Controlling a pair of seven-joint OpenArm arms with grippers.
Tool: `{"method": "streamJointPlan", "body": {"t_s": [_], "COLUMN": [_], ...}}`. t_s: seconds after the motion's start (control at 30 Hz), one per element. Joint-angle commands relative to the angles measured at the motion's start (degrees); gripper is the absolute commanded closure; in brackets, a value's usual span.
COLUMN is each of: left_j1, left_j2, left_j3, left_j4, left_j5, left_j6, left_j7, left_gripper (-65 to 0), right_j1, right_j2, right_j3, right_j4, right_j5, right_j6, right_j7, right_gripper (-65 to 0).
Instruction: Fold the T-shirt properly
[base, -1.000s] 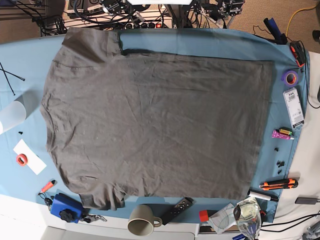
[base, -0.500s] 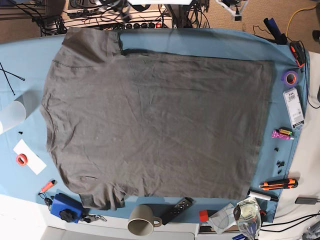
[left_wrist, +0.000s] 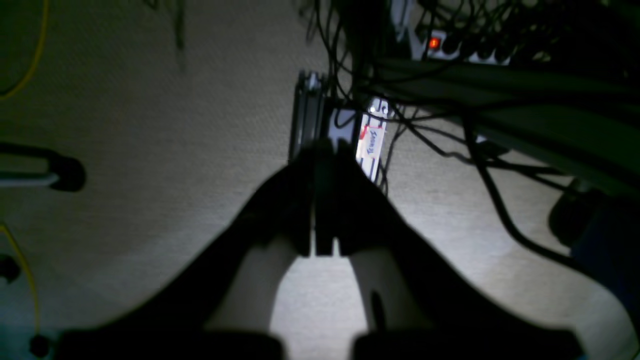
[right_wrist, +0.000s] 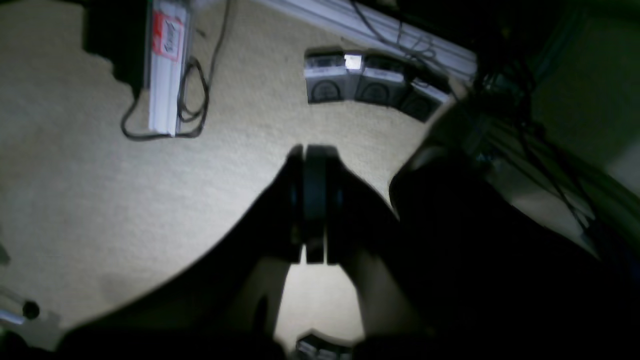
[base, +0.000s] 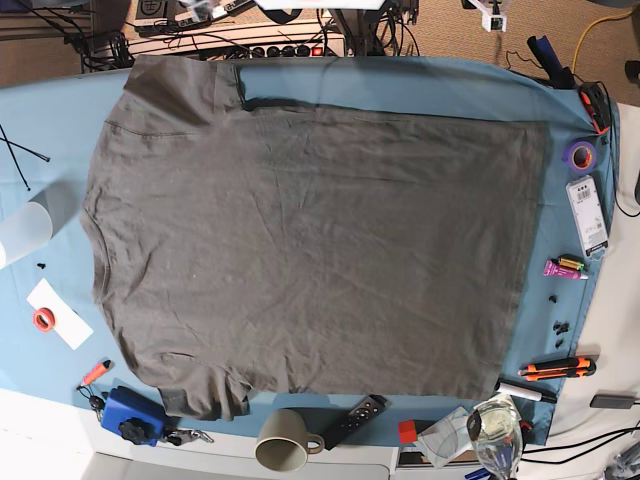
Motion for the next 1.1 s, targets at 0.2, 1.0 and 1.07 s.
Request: {"method": "streamJointPlan", "body": {"t_s": [0.2,1.0,1.07], "left_j1": [1.77,1.75,1.75], "left_j2": [-1.18,-1.31,-1.31], "left_j3": [-0.07,-0.04,-0.04], "left_j4": [1.97,1.97,1.97], "left_j5": [-0.28,-4.98,-4.98], "left_j6": [-1.25,-3.23,-3.26], "left_j7": [-0.42,-0.42,-0.42], "left_gripper": [0.0,0.0,0.0], "right_j1": [-8.74,-16.74,-15.34], "right_j2": [0.59,-6.69,-7.54], "right_j3": [16.96,54.16,54.16], "right_j4": [16.61,40.59,40.59], "right_j5": [15.3,30.95,29.66], "right_j6": [10.23,22.12,19.93], "right_j7": [-11.58,-21.03,-22.71], "right_gripper": [0.0,-25.1,-25.1]}}
